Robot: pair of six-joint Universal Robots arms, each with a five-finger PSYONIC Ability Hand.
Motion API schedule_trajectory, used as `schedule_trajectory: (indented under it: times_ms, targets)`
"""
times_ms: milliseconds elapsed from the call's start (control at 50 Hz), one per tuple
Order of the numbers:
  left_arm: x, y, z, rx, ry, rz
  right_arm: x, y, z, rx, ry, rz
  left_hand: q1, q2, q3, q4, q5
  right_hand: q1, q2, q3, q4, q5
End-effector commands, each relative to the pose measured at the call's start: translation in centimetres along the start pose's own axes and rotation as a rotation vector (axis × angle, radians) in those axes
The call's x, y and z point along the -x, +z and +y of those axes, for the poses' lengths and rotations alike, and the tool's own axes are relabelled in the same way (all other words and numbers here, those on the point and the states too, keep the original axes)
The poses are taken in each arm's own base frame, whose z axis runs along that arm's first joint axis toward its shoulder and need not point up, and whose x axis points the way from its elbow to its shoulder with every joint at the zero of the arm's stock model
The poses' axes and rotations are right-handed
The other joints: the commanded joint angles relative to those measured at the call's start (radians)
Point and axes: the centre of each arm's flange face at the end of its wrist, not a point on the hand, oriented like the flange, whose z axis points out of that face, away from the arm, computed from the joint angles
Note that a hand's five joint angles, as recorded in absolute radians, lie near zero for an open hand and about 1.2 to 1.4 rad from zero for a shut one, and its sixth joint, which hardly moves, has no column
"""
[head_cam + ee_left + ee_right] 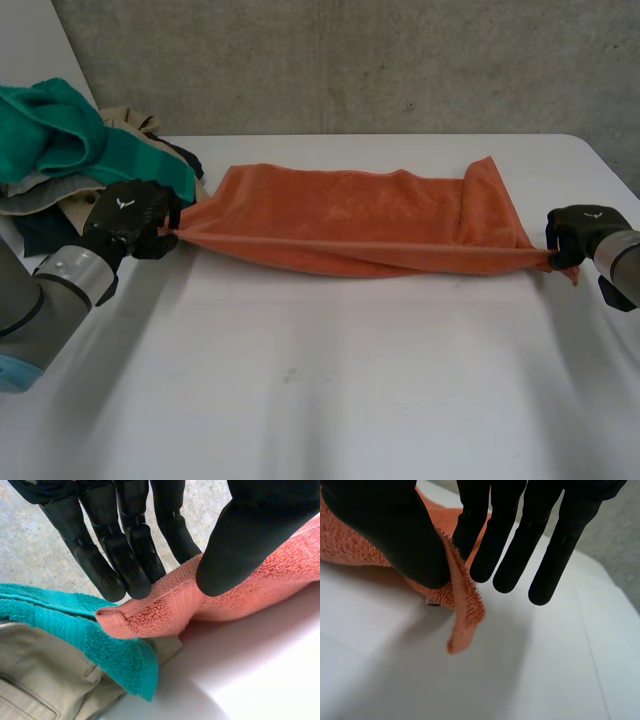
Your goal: Fold the laundry.
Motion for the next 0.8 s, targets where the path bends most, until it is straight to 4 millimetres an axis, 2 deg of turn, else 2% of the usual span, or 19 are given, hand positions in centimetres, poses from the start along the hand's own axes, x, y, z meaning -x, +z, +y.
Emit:
schedule_trajectory:
  times_ms: [20,100,120,140,180,200,240,280,360,420,500,600,800]
  targets:
    - [-0.3,-2.5,-0.4,0.108,-0.003,0.02,-1.0,-2.7,-1.0,0.074,-0.061,-0.075,0.23,0.199,0.209,0.201,0.239,0.255,0.218,0.211,0.205,0.233]
    - [-0.6,-5.4,-1.3,0.245,0.017,0.048,-2.1,-5.6,-1.5,0.161,-0.21,-0.135,0.23,0.199,0.209,0.201,0.239,0.255,0.218,0.211,0.205,0.233]
    - [-0.8,-6.6,-1.6,0.313,0.025,0.068,-2.3,-6.3,-1.4,0.188,-0.25,-0.148,0.23,0.199,0.209,0.201,0.239,0.255,0.218,0.211,0.205,0.233]
    - [-1.0,-7.3,-1.7,0.35,0.03,0.081,-2.8,-7.7,-1.1,0.254,-0.336,-0.186,0.23,0.199,0.209,0.201,0.239,0.255,0.218,0.211,0.205,0.233]
    - [-1.4,-8.7,-1.8,0.429,0.036,0.12,-3.3,-9.4,-0.7,0.331,-0.429,-0.228,0.23,0.199,0.209,0.201,0.239,0.255,0.218,0.211,0.205,0.233]
    - [-2.0,-10.1,-1.9,0.505,0.039,0.17,-3.9,-11.0,-0.3,0.405,-0.518,-0.272,0.23,0.199,0.209,0.201,0.239,0.255,0.218,0.211,0.205,0.233]
    - [-2.4,-11.3,-1.9,0.573,0.038,0.222,-4.3,-12.4,0.2,0.468,-0.589,-0.329,0.23,0.199,0.209,0.201,0.239,0.255,0.218,0.211,0.205,0.233]
    - [-3.1,-12.7,-2.0,0.639,0.041,0.305,-4.8,-13.5,0.4,0.502,-0.688,-0.371,0.23,0.199,0.209,0.201,0.239,0.255,0.218,0.211,0.205,0.233]
    - [-3.6,-13.4,-2.2,0.642,0.112,0.398,-5.0,-12.8,0.3,0.469,-0.687,-0.323,0.23,0.199,0.209,0.201,0.239,0.255,0.218,0.211,0.205,0.233]
    - [-3.7,-12.8,-2.3,0.612,0.153,0.398,-5.1,-11.6,0.4,0.431,-0.653,-0.291,0.23,0.199,0.209,0.201,0.239,0.255,0.218,0.211,0.205,0.233]
    - [-3.5,-10.4,-1.8,0.562,0.169,0.354,-4.7,-9.8,0.3,0.359,-0.612,-0.254,0.23,0.199,0.209,0.201,0.239,0.255,0.218,0.211,0.205,0.233]
    - [-2.8,-6.6,-1.6,0.485,0.172,0.251,-4.6,-7.2,0.0,0.258,-0.568,-0.188,0.23,0.199,0.209,0.201,0.239,0.255,0.218,0.211,0.205,0.233]
    - [-2.2,0.3,-3.1,0.289,0.292,0.129,-4.9,-2.7,-1.3,0.05,-0.539,-0.056,0.23,0.199,0.209,0.201,0.239,0.255,0.218,0.211,0.205,0.233]
